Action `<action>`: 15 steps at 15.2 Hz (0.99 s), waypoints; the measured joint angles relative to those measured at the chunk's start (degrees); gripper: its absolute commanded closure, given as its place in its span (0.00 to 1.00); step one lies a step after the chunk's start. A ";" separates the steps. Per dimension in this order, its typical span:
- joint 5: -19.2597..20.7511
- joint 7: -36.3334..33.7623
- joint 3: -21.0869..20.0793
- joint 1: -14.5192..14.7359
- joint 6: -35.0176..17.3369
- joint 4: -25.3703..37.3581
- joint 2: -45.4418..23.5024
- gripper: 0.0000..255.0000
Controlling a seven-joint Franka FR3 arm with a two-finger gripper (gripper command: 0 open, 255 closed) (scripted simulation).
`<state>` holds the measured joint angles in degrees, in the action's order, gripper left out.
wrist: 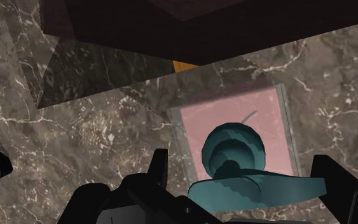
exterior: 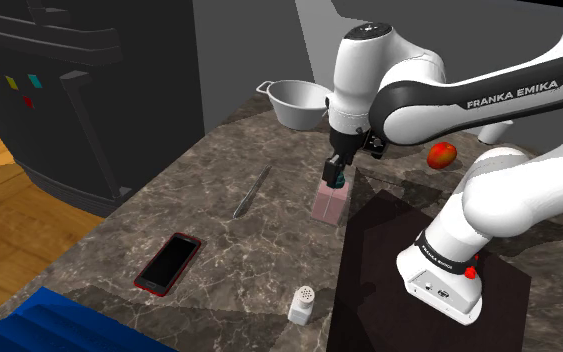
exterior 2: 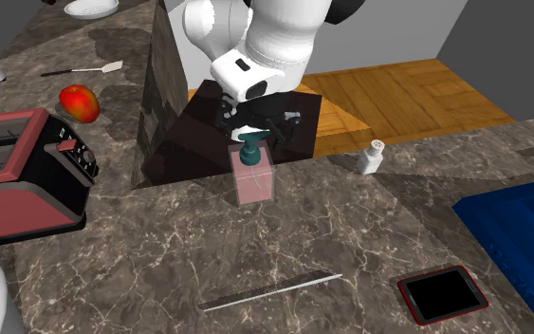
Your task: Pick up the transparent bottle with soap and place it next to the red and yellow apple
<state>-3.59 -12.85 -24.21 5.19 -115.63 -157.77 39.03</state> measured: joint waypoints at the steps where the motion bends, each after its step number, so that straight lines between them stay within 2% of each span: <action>1: 0.00 0.00 -0.01 0.00 -0.03 -0.01 -0.02 0.00; 3: 0.00 -0.01 -0.01 -0.01 -0.06 -0.02 -0.03 0.00; 4: 0.00 -0.01 -0.01 -0.01 -0.06 -0.02 -0.03 1.00; 15: 0.03 0.06 0.11 0.03 0.41 0.25 0.24 1.00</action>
<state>-3.56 -12.79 -24.09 5.21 -115.22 -157.52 39.26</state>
